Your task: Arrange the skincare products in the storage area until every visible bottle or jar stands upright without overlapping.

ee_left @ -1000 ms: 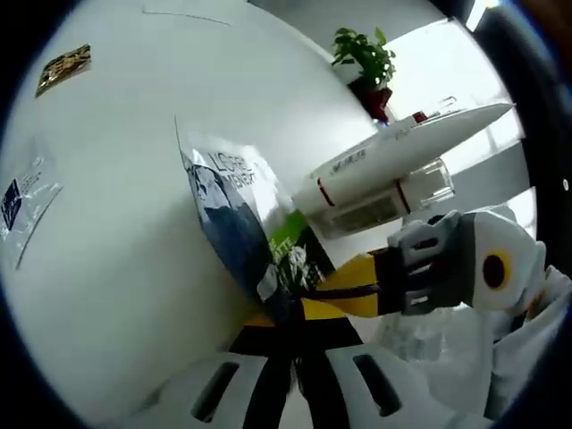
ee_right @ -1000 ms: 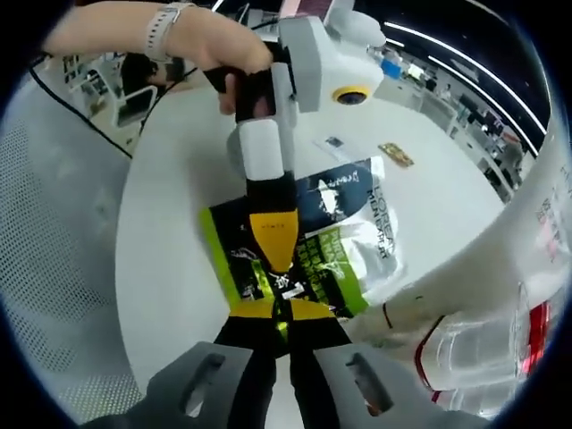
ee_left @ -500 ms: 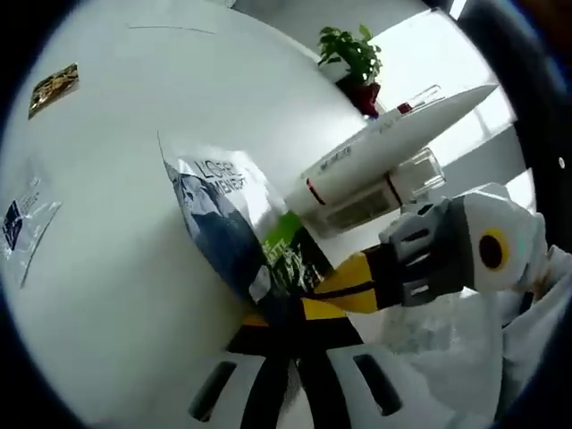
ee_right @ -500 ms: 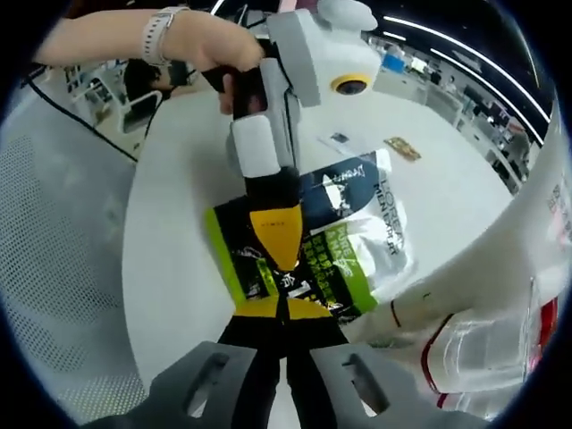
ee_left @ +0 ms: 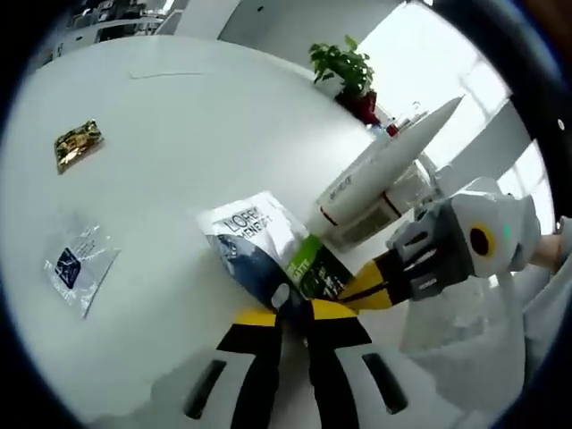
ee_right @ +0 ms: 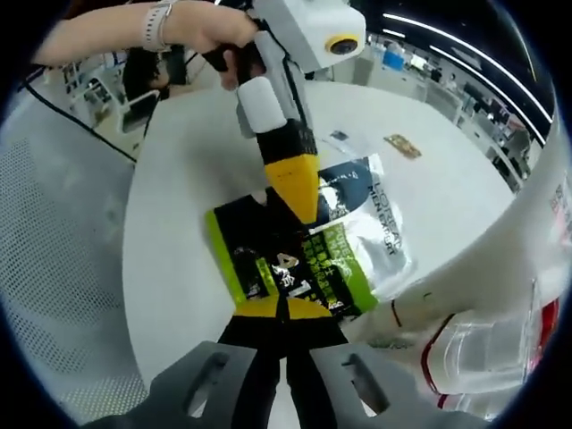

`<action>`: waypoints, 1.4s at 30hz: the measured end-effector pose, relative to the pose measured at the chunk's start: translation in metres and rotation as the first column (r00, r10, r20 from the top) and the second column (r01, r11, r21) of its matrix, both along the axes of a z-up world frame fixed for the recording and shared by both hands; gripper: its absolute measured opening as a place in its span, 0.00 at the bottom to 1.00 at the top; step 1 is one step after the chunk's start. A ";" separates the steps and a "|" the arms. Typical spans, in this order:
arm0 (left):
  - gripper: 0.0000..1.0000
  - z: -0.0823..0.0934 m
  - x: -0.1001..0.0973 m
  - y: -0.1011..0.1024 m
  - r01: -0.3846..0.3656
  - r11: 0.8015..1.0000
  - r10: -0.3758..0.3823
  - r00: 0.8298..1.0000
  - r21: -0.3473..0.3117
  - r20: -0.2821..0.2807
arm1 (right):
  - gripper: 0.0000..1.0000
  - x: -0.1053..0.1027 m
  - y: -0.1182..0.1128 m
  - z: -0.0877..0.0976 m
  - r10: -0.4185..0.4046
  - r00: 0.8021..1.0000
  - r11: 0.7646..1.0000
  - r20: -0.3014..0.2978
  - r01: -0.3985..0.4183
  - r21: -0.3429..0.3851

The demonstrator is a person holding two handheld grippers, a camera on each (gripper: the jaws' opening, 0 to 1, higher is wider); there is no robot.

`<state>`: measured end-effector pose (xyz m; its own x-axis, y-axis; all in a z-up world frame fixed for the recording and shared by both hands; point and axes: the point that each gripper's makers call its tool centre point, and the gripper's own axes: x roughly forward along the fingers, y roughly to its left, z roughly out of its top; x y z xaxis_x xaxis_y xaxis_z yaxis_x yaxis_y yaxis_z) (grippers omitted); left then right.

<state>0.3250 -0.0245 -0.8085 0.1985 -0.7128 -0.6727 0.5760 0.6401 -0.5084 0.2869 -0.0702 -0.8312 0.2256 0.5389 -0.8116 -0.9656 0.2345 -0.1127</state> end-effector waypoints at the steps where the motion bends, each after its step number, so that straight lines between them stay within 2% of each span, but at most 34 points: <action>1: 0.08 0.002 0.000 0.002 -0.004 1.000 0.004 1.000 -0.003 0.000 | 0.01 -0.001 0.000 0.000 0.001 1.000 1.000 0.000 -0.001 0.000; 4: 0.07 0.000 0.009 0.013 -0.015 1.000 0.015 1.000 0.020 0.011 | 0.01 -0.002 0.001 -0.001 0.002 1.000 1.000 0.008 -0.002 -0.002; 6: 0.03 0.000 0.019 0.025 -0.035 0.997 0.030 0.997 0.074 0.067 | 0.01 -0.003 0.002 0.000 0.006 1.000 1.000 0.012 -0.006 -0.008; 7: 0.01 0.002 0.021 0.029 -0.043 0.996 0.038 0.997 0.082 0.071 | 0.01 -0.002 0.001 -0.001 0.007 1.000 1.000 0.011 -0.007 -0.008; 9: 0.03 0.008 0.020 0.029 -0.049 0.995 0.043 0.996 0.081 0.077 | 0.01 -0.002 0.001 -0.001 0.007 1.000 1.000 0.004 -0.007 -0.004; 12: 0.03 0.018 0.031 0.031 -0.060 0.995 0.048 0.990 0.084 0.130 | 0.01 -0.002 0.001 -0.001 0.006 1.000 1.000 0.004 -0.006 -0.003; 13: 0.03 0.018 0.037 0.031 -0.054 0.995 0.041 0.988 0.087 0.150 | 0.01 -0.002 0.001 -0.001 0.007 1.000 1.000 0.006 -0.007 -0.003; 15: 0.06 0.020 0.044 0.030 -0.002 0.993 -0.023 0.978 0.119 0.210 | 0.01 -0.002 0.001 -0.001 0.009 1.000 1.000 0.008 -0.009 -0.004; 17: 0.11 0.018 0.038 0.026 0.028 0.988 -0.060 0.975 0.150 0.213 | 0.01 -0.002 0.001 -0.001 0.005 1.000 1.000 0.008 -0.005 -0.003; 20: 0.15 0.013 0.040 0.020 0.049 0.982 -0.094 0.966 0.184 0.241 | 0.01 -0.002 0.001 -0.001 0.005 1.000 1.000 0.010 -0.005 -0.005; 24: 0.18 0.006 0.035 0.010 0.067 0.980 -0.110 0.967 0.189 0.230 | 0.01 -0.001 0.001 -0.001 0.003 1.000 1.000 0.007 -0.003 -0.003; 28: 0.24 -0.004 0.040 0.017 0.065 0.977 -0.109 0.970 0.202 0.217 | 0.01 -0.001 0.001 -0.001 0.002 1.000 1.000 0.008 -0.002 -0.001; 31: 0.25 -0.001 0.037 0.015 0.063 0.976 -0.110 0.968 0.207 0.224 | 0.01 -0.001 0.001 -0.002 0.003 1.000 1.000 0.004 -0.003 0.001; 36: 0.26 -0.011 0.039 0.015 0.076 0.969 -0.129 0.967 0.235 0.219 | 0.01 -0.001 0.001 -0.001 0.001 1.000 1.000 -0.002 -0.001 0.006; 42: 0.25 -0.011 0.035 0.013 0.105 0.952 -0.176 0.956 0.288 0.234 | 0.01 -0.001 0.001 -0.001 0.000 1.000 1.000 -0.006 0.000 0.009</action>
<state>0.3601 -0.0117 -0.8199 0.2990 -0.5445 -0.7836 0.7569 0.6354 -0.1528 0.2854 -0.0691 -0.8323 0.2207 0.5463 -0.8080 -0.9662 0.2355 -0.1047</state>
